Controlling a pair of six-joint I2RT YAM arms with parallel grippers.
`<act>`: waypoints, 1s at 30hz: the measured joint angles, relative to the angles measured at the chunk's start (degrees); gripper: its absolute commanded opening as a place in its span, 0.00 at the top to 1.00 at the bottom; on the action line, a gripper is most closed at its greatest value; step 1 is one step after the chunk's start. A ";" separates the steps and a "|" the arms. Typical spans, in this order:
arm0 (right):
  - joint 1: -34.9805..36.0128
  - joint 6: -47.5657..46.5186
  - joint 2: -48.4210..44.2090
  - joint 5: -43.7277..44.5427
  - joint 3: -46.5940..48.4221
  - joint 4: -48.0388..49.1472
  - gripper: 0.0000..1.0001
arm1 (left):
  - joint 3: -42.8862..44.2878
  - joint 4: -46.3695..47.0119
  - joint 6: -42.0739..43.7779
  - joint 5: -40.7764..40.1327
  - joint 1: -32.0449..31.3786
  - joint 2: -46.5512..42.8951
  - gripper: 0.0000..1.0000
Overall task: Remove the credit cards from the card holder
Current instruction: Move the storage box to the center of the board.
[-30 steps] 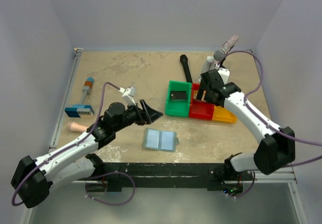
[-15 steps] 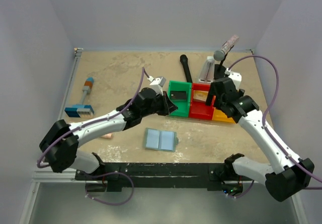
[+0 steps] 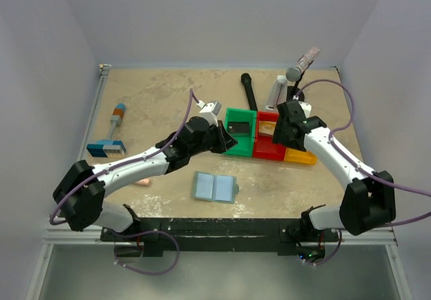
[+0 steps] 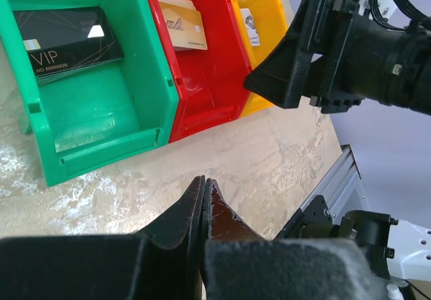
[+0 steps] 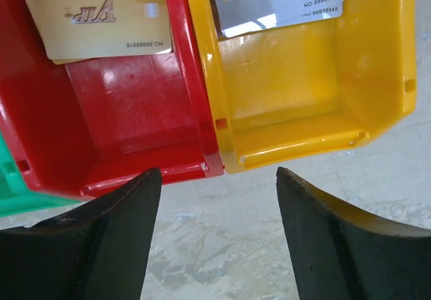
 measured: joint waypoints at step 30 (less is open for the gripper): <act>-4.26 -0.98 8.79 -7.37 1.29 4.15 0.82 | 5.62 -1.73 5.33 0.44 -3.06 4.46 1.00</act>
